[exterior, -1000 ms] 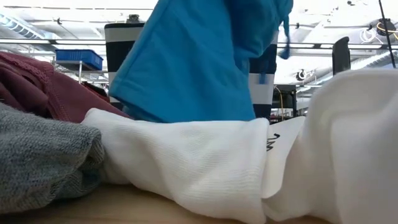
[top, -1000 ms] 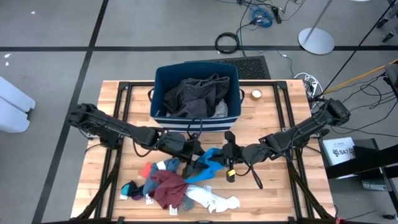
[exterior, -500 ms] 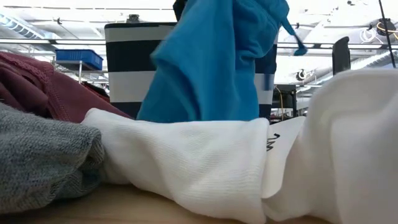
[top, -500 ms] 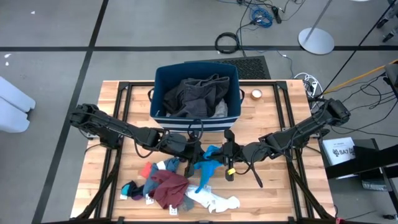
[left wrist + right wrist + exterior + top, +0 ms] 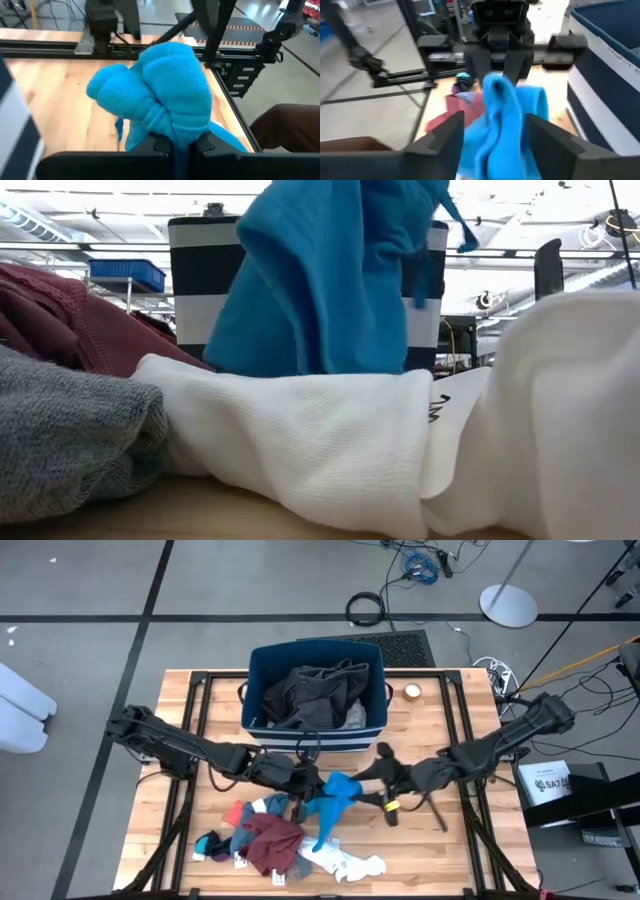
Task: Sort clothes
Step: Put the blue shorts into the blue bin
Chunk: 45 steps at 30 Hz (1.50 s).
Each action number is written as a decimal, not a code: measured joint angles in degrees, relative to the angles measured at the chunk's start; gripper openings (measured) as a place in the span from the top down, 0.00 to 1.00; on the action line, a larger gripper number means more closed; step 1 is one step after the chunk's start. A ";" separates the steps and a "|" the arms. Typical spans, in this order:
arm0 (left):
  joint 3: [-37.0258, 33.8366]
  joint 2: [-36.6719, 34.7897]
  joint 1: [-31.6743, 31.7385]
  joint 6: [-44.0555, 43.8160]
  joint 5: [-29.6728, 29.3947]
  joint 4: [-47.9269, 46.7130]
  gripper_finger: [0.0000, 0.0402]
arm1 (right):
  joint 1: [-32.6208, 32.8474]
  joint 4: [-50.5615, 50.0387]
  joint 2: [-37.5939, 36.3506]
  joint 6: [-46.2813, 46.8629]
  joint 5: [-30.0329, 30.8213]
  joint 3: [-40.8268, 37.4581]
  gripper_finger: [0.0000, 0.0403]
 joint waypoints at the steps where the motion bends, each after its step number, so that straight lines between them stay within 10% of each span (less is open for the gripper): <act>1: 0.00 -0.78 0.00 0.22 -0.53 -0.43 0.96 | 0.22 -1.60 -1.50 1.06 -0.82 0.00 0.48; 18: 7.38 -18.93 0.25 9.15 -6.31 0.15 0.96 | 9.16 -17.86 -1.56 11.49 6.00 0.02 0.43; 45: 15.00 -20.14 14.53 -7.96 -31.93 3.17 0.96 | 5.15 -16.56 10.84 0.38 -2.83 0.00 0.43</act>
